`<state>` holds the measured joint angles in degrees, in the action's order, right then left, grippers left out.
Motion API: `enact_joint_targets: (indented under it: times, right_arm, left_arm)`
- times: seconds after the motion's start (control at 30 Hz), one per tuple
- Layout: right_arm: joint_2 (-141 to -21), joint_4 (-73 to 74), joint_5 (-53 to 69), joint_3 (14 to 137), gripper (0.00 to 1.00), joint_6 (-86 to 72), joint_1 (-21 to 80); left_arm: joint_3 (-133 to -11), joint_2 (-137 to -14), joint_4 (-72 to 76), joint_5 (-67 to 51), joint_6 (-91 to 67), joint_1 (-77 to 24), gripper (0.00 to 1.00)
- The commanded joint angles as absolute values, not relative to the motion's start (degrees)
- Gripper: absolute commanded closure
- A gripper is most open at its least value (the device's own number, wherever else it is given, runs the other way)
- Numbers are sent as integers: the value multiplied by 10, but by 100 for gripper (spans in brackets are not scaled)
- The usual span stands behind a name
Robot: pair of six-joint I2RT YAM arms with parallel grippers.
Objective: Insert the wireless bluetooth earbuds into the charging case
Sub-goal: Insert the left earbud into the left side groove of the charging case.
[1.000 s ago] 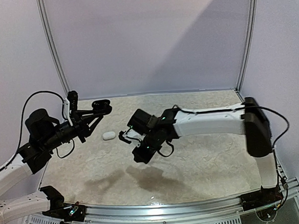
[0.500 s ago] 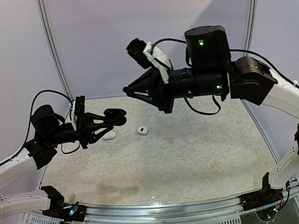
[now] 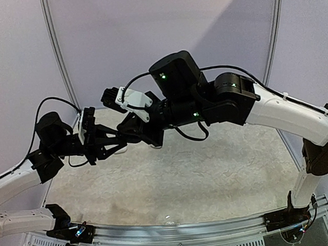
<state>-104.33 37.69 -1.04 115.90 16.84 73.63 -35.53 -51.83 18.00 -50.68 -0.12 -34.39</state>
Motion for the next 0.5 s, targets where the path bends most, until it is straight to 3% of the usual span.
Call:
enact_joint_targets:
  times: [0.0,0.47]
  right_arm:
    - [-1058,408,-39,1187,95,180,739]
    - [-1079,449,-20,1211,91,180,739]
  left_arm:
    - [-368,-521,168,-512,19,-353,100]
    - [-372,-522,157,-499,33,-356,100]
